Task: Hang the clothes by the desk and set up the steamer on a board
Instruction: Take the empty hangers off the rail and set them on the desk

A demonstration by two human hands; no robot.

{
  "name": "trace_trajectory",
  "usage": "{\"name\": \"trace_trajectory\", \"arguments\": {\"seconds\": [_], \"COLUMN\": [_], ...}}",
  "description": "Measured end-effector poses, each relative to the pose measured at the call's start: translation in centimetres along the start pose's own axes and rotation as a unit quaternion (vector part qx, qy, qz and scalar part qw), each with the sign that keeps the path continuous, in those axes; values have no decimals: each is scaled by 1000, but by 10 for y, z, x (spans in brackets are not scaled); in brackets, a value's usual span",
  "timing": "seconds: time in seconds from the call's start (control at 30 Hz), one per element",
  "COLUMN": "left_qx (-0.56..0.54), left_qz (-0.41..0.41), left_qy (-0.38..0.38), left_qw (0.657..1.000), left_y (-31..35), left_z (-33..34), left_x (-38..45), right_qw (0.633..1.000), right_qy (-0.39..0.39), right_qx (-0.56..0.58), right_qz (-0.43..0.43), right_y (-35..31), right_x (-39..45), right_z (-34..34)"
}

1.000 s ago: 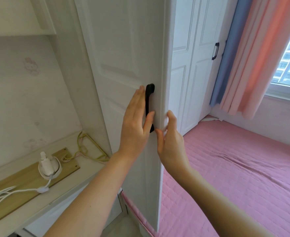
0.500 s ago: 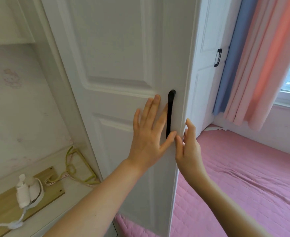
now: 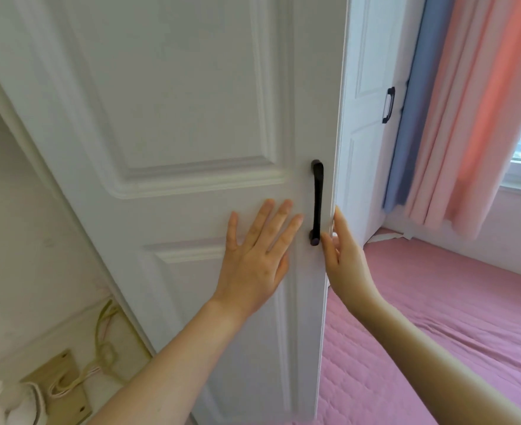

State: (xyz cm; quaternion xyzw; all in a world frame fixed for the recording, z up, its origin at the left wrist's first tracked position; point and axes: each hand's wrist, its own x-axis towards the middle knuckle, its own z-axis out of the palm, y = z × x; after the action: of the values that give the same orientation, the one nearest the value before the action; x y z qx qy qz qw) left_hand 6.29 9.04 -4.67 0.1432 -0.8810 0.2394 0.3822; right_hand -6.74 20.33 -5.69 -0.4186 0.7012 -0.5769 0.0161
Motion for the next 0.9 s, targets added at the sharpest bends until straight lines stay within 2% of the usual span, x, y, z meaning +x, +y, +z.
{"name": "trace_trajectory", "arguments": {"seconds": [0.33,0.47,0.9], "left_qx": [100,125,207], "left_qz": [36,-12,-25], "left_qy": [21,43,77], "left_qw": [994,991,975], "left_y": [-38,-60,-95], "left_z": [34,40,85], "left_x": [17,15,25], "right_qw": [998,999,978], "right_qy": [-54,-37,23], "right_qx": [14,-10,-130], "right_qz": [-10,-23,-164], "right_y": [10,14,34], "right_x": [42,67,130], "right_z": [23,39,98]}}
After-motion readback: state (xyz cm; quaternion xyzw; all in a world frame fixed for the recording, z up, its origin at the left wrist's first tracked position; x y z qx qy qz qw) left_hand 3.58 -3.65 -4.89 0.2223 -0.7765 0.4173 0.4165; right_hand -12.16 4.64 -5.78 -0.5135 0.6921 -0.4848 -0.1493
